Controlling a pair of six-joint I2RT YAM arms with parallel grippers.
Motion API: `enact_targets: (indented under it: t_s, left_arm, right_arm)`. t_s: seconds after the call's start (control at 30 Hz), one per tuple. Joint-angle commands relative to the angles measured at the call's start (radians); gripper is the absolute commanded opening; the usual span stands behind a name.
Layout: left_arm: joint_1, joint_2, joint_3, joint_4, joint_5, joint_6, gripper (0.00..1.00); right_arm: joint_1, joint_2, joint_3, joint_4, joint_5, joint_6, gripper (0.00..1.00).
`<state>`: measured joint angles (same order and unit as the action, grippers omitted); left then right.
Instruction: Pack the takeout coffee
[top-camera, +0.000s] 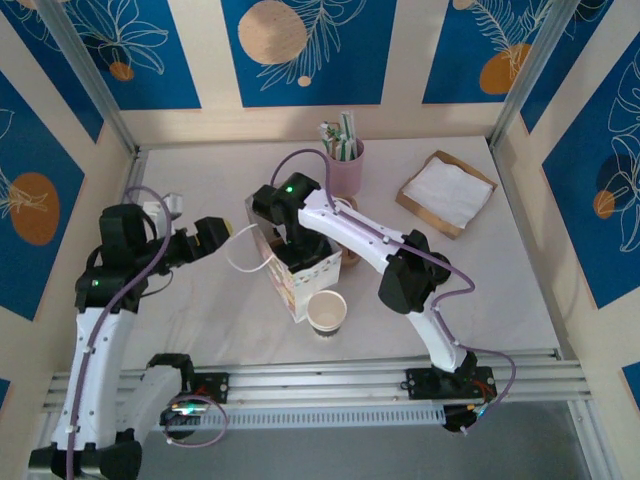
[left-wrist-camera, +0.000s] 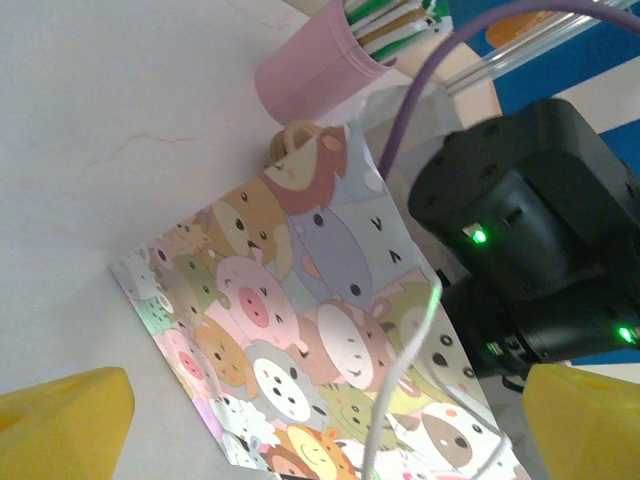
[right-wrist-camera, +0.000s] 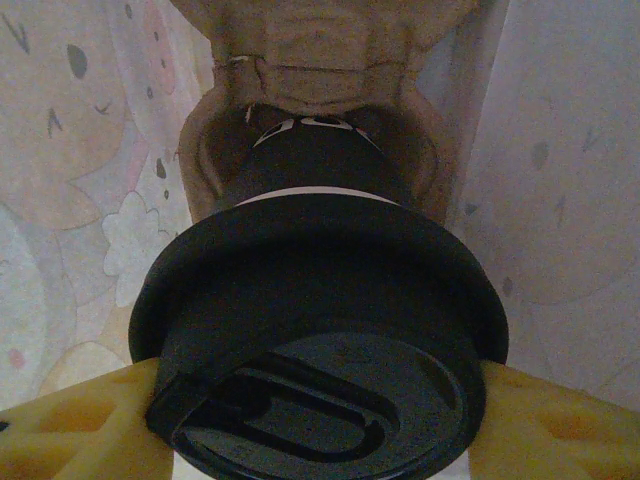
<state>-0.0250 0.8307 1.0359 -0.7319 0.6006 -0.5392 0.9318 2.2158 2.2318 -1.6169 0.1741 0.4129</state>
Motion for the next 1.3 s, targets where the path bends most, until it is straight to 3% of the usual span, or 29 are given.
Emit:
enact_targets:
  t_s: [0.0,0.87,1.27]
  left_arm:
    - [-0.009,0.029,0.060,0.033,-0.041,0.032,1.00]
    - [-0.009,0.018,0.010,0.071,-0.006,0.008,1.00]
    - [-0.008,0.007,-0.005,0.065,-0.007,0.009,1.00]
  right_arm:
    - [0.005,-0.048,-0.021,-0.161,-0.046,-0.012,0.60]
    - [0.045,-0.116,-0.147,-0.161,-0.062,0.010,0.60]
    - [0.031,-0.071,-0.128,-0.159,-0.050,-0.003,0.60]
